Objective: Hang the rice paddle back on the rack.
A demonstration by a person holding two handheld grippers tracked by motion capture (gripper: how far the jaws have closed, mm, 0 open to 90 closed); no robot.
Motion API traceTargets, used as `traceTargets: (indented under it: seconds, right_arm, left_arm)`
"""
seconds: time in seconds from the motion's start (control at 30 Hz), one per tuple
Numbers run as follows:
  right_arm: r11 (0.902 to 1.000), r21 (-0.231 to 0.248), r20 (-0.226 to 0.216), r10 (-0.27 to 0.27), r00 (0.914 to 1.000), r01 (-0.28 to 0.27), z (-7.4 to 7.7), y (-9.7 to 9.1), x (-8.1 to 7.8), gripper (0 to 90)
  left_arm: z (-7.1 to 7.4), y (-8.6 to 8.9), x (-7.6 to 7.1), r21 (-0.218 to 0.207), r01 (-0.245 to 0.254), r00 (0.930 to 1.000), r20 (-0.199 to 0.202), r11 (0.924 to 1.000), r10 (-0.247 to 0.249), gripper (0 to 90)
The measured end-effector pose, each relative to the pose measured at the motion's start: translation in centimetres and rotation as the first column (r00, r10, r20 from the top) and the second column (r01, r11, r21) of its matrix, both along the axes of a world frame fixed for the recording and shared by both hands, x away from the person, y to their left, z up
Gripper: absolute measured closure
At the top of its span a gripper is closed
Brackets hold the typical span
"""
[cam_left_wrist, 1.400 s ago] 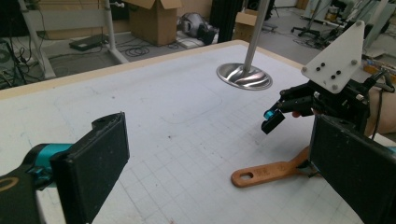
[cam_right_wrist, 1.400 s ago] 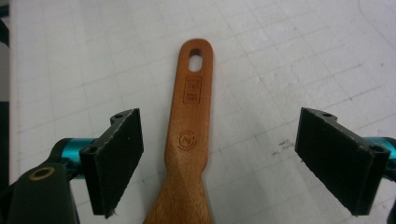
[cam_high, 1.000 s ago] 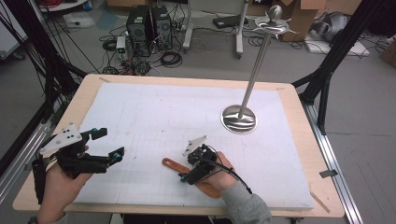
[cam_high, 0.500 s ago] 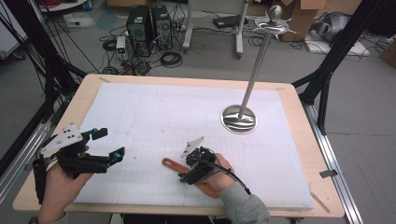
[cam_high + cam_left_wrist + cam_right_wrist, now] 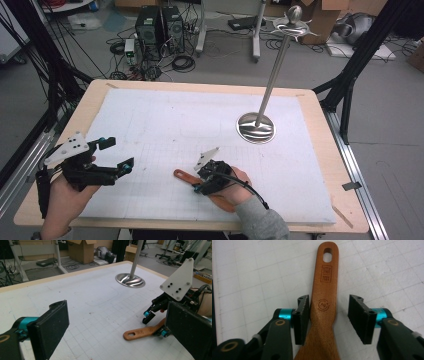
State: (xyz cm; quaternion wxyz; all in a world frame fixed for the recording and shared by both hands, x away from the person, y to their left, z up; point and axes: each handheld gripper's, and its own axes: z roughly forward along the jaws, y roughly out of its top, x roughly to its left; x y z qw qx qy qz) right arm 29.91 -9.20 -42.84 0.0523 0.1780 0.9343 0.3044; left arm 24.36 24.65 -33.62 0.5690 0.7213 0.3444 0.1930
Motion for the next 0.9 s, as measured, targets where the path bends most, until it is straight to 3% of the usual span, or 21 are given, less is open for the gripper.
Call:
traceTargets:
  seconds: [0.1, 0.2, 0.67, 0.9]
  right_arm:
    - [1.0000, 0.001, -0.004, -0.004, 1.0000, 0.004, 0.0, 0.0, 0.0, 55.0]
    - [1.0000, 0.008, -0.007, -0.006, 1.0000, 0.006, 0.0, -0.2, 0.0, 62.9]
    - [0.9999, 0.007, 0.003, -0.015, 0.9999, 0.015, 0.2, -0.2, 0.0, 64.5]
    - [0.9956, 0.086, 0.001, -0.037, 0.9993, 0.036, 1.2, -1.4, 0.2, 64.6]
  left_arm:
    - [0.0, 0.0, 0.0, 0.002, -0.002, 1.0000, -0.001, 1.0000, 0.002, 5.9]
    - [0.0, 0.0, 0.0, 0.006, -0.002, 1.0000, -0.001, 1.0000, 0.002, 5.8]
    - [0.0, 0.0, 0.1, 0.001, 0.001, 1.0000, -0.001, 1.0000, -0.001, 5.9]
    - [0.0, -0.1, 0.2, -0.001, 0.001, 1.0000, 0.000, 1.0000, -0.001, 5.9]
